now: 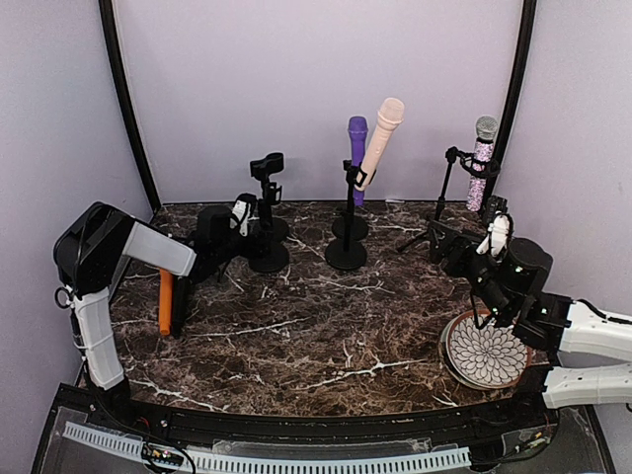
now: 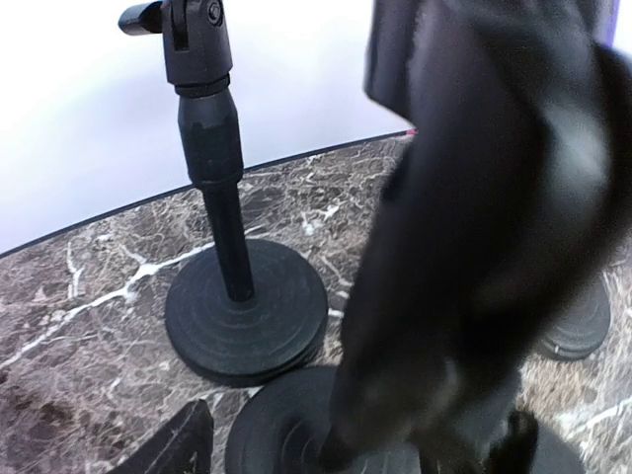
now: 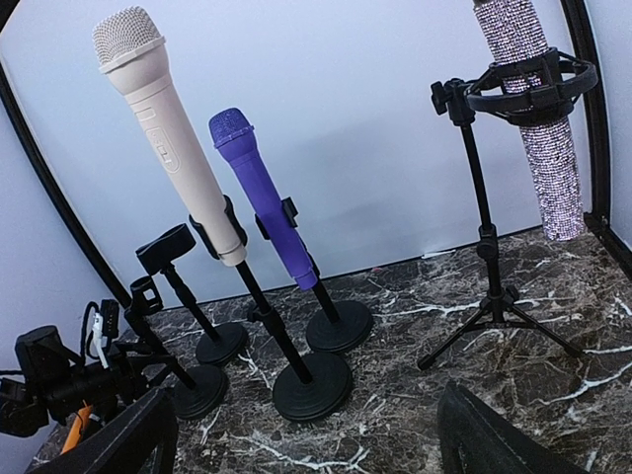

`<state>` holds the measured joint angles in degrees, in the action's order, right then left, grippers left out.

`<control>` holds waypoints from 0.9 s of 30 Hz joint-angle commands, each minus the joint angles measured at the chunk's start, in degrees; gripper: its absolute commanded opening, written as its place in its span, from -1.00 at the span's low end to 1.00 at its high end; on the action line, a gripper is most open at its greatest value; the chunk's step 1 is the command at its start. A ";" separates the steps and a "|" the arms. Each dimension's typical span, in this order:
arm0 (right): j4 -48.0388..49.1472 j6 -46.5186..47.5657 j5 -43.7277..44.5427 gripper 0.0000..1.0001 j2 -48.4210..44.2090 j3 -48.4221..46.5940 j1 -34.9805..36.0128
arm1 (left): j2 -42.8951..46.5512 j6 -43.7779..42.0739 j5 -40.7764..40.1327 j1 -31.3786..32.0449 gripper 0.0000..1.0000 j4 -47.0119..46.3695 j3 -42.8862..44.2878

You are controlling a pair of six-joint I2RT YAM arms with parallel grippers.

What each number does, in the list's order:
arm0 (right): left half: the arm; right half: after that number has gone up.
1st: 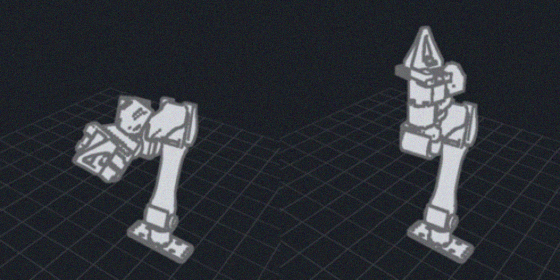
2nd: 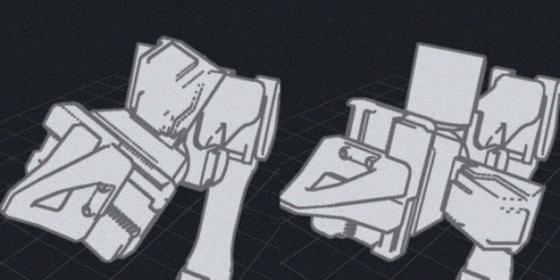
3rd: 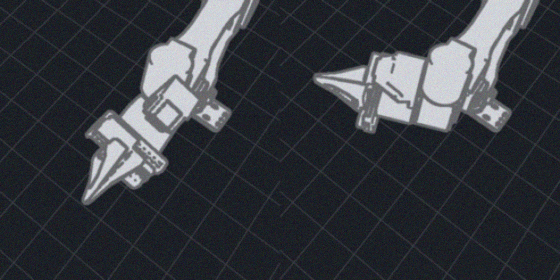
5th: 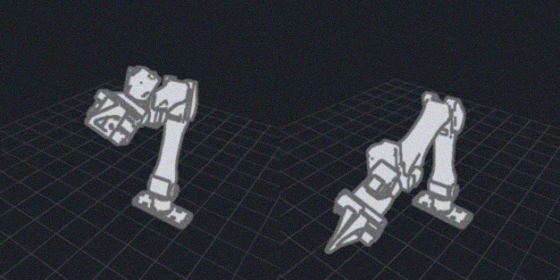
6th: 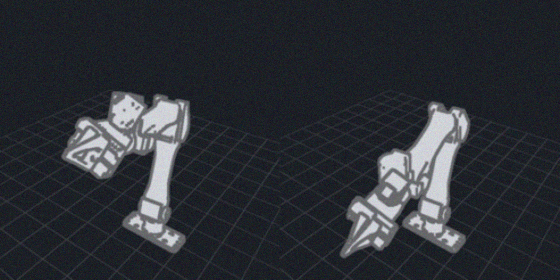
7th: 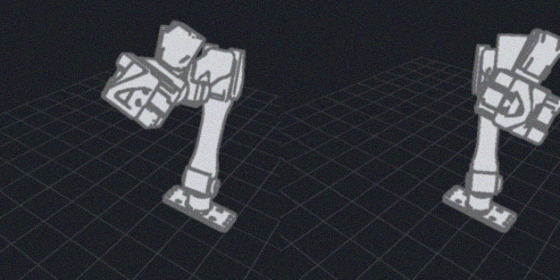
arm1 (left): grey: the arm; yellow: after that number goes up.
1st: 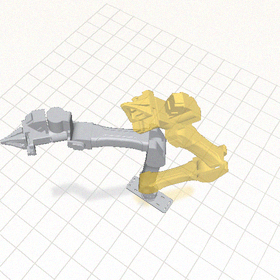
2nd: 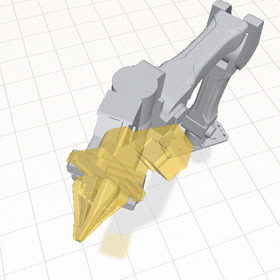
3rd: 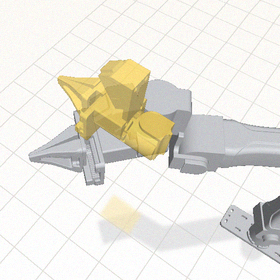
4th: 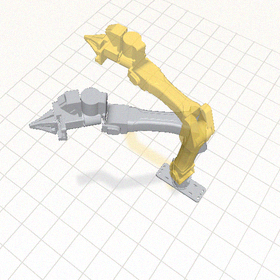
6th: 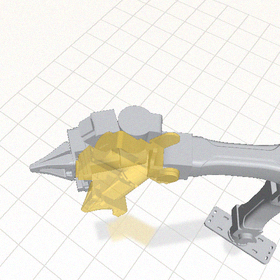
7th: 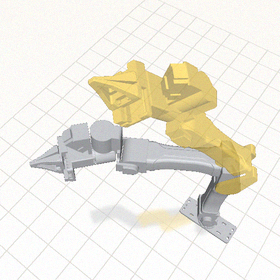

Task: Remove the microphone from the stand
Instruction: Place the microphone stand at the center of the board, then pick up the microphone stand with the microphone from the center of the board.

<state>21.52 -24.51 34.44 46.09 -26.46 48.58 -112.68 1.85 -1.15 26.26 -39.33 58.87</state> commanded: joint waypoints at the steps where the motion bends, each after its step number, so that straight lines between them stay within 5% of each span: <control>1: 0.02 0.56 0.97 0.85 -0.56 -2.27 -0.57 | 8.27 -1.42 0.29 -0.33 0.57 -3.01 -4.05; 8: -3.67 1.66 1.06 0.85 -1.59 -3.78 -0.59 | 19.44 0.35 -1.88 -0.33 0.68 0.71 -10.96; 11: -5.20 3.34 -2.72 0.83 -0.93 -5.17 -0.59 | 26.98 6.26 -3.80 -0.41 0.71 10.40 -10.98; 18: -1.02 1.16 -16.60 0.74 8.85 -7.21 -3.72 | 38.26 9.95 4.33 -1.18 0.75 42.77 1.91; 27: 17.20 0.40 -32.00 0.67 31.29 -12.41 -9.69 | 49.63 7.26 23.17 -8.24 0.86 50.26 3.75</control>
<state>27.20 -24.53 11.03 69.69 -33.91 40.05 -65.63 10.70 10.11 21.52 4.34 61.87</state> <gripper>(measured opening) 0.841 0.927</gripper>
